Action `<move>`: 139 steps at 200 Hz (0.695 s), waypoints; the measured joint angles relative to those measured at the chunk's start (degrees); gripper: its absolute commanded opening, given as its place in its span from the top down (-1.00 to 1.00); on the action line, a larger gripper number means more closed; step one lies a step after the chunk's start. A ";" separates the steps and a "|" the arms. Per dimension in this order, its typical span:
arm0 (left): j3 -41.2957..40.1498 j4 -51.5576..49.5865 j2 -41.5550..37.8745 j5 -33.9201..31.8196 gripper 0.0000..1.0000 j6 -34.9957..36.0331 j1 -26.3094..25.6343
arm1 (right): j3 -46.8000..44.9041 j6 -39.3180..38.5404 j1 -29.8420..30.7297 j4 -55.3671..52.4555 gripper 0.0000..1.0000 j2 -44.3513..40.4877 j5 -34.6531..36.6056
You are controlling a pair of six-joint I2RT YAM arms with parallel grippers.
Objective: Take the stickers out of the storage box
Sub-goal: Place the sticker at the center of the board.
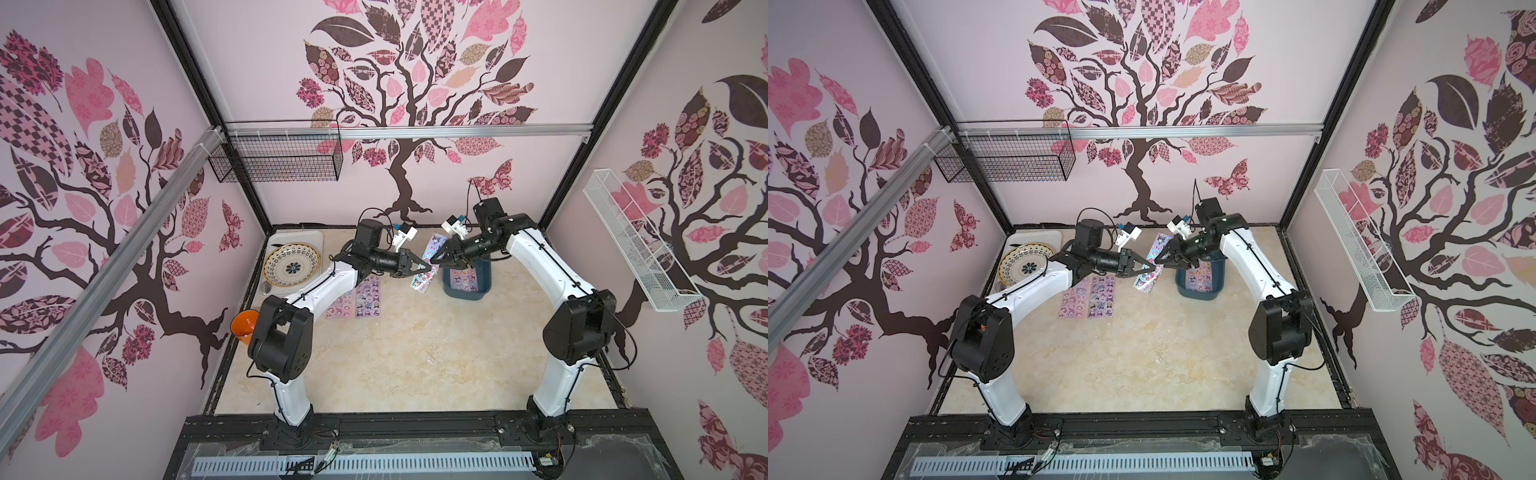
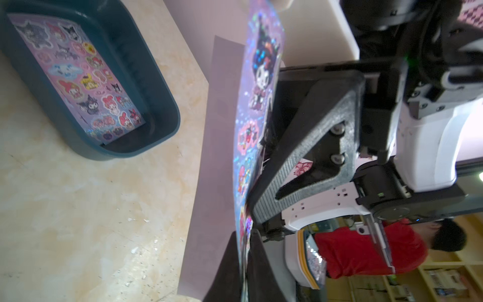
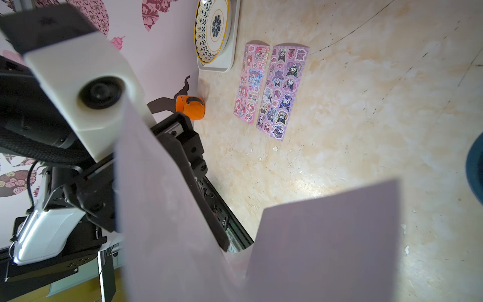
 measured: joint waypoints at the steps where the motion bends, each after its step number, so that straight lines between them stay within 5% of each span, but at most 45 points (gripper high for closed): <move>1: 0.00 0.00 0.00 0.02 0.91 -0.07 0.00 | 0.00 0.09 0.00 0.04 0.21 0.00 0.02; 54: -1.31 6.67 0.22 0.72 1.00 -6.29 1.68 | -2.95 4.98 -0.28 7.43 -0.42 -0.96 1.84; 94: -8.22 30.12 1.11 1.73 1.00 -25.51 7.76 | -19.50 19.54 -0.74 28.44 -0.85 -6.93 1.44; 139: -8.87 55.28 6.49 2.08 1.00 -45.99 9.27 | -24.39 32.46 2.43 46.75 -0.88 -7.76 0.57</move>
